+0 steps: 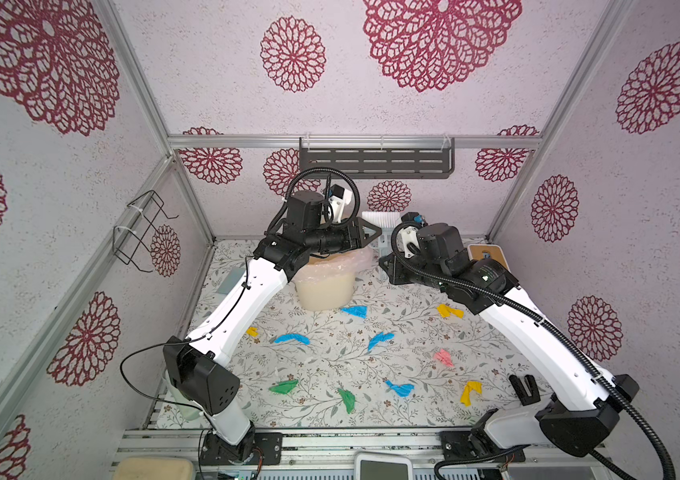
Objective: Sweep away the paper scraps from the table
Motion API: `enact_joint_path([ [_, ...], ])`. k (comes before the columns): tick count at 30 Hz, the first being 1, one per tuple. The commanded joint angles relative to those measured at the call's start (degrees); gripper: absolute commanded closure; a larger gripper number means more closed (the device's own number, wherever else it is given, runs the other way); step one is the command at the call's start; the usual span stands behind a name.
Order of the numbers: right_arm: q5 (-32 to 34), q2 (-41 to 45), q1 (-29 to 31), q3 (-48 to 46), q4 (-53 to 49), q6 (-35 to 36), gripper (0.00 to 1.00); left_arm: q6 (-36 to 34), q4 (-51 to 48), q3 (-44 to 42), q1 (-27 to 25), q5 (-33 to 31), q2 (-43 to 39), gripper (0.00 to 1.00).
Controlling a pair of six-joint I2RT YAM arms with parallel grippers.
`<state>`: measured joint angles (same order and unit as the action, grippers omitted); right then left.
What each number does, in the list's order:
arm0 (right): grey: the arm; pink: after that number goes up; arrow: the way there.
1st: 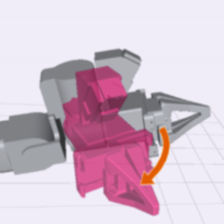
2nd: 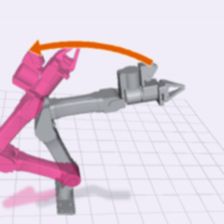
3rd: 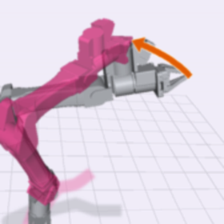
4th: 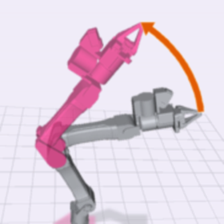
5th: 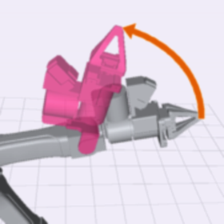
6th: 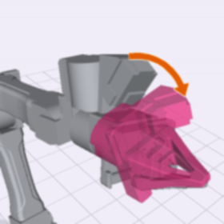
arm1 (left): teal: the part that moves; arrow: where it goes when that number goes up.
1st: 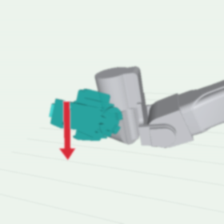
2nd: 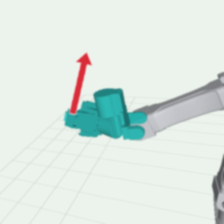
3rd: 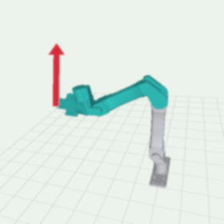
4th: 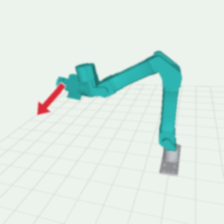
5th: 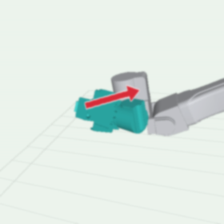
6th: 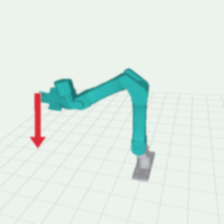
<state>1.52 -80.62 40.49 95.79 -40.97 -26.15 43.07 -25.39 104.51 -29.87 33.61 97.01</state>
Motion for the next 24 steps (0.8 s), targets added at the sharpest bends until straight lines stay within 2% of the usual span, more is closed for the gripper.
enact_joint_path([
  [1, 0.86, 0.25, 0.63, 2.39, 1.51, -0.83, 0.85, -0.01, 2.36, 2.45, -0.89, 0.87, 1.03, 0.54],
  [11, 1.81, 0.79, 0.82, 2.65, 0.98, -0.57, 0.83, 0.34, 1.47, 2.22, -1.47, -0.72, 1.34, 0.93],
  [13, 2.06, 1.11, 0.82, 2.6, 0.84, -0.4, 0.82, 0.76, 1.64, 1.81, -1.36, -1.6, 0.91, 1.0],
  [14, 2.37, 1.29, 0.82, 2.61, 0.72, -0.31, 0.78, 1.09, 1.98, 1.44, -1.36, -2.14, 0.69, 1.0],
  [16, 2.9, 2.0, 0.82, 2.18, 0.79, 0.08, 0.65, 1.94, 3.5, 0.23, -1.23, -3.19, -0.16, 1.0],
  [18, 3.79, 3.48, 0.65, 1.23, 1.64, 0.35, 0.4, 3.58, 6.99, -2.05, -0.86, -4.33, -1.68, 1.0],
  [20, 4.3, 5.49, 0.26, -0.4, 3.51, 0.64, 0.1, 6.53, 13.08, -5.65, -0.38, -5.32, -3.7, 1.0],
  [21, 4.08, 6.52, -0.05, -1.4, 4.5, 0.66, 0.02, 7.79, 16.21, -7.36, -0.28, -5.94, -4.6, 1.0],
  [24, -1.24, 10.52, -2.46, -6.8, 11.37, 0.19, 0.01, 11.52, 24.72, -11.68, 0.22, -7.46, -6.62, 1.0],
])
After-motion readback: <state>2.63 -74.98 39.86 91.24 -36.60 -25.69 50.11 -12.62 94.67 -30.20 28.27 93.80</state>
